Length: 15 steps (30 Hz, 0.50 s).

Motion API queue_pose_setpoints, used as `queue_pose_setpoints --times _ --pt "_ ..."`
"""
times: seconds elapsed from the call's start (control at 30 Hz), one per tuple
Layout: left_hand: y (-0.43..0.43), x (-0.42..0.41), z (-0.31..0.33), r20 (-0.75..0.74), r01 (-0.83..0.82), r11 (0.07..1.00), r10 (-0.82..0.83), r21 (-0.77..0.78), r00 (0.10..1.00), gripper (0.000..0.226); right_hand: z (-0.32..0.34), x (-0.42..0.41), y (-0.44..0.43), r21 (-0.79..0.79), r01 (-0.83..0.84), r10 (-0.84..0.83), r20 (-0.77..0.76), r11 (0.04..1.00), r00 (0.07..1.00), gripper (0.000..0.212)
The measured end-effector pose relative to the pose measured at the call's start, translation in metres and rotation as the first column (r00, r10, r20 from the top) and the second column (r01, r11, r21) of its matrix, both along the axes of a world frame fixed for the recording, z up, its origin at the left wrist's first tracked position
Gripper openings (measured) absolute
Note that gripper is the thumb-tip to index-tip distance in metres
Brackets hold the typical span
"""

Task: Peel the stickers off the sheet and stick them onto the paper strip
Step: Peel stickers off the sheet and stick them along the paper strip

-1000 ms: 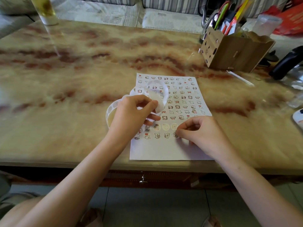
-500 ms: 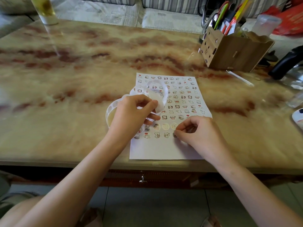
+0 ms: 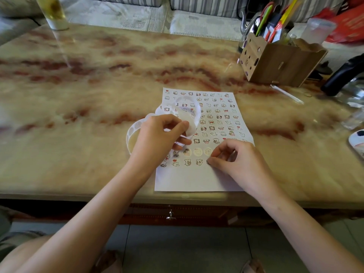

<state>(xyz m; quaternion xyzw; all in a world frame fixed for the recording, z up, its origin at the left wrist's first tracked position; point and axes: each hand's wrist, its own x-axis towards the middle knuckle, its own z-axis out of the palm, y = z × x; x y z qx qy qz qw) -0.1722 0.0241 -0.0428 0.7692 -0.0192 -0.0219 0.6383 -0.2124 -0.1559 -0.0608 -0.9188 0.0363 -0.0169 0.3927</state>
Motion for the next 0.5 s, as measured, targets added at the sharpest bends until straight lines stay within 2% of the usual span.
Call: queue_pose_setpoints --times 0.17,0.27,0.4,0.5 --pt "0.0000 0.0005 -0.0002 -0.008 0.005 1.000 -0.006 -0.004 1.000 0.017 0.0001 0.0022 -0.0019 0.017 -0.001 0.001 -0.036 1.000 0.999 0.025" --pt "-0.0003 -0.0005 0.0013 0.003 0.003 1.000 -0.003 -0.003 1.000 0.017 -0.0011 0.0055 -0.0056 0.000 -0.012 0.012 -0.044 1.000 0.999 0.019" --pt "0.0018 -0.0014 0.0037 0.068 -0.017 0.998 0.013 0.058 0.998 0.018 -0.0012 0.0080 -0.0073 0.077 -0.019 0.024 -0.066 0.997 0.998 0.023" --pt "0.0030 -0.0020 0.0056 0.081 -0.019 0.999 0.015 0.047 0.997 0.019 -0.0018 0.0091 -0.0087 0.071 -0.042 0.047 -0.060 0.997 0.997 0.018"
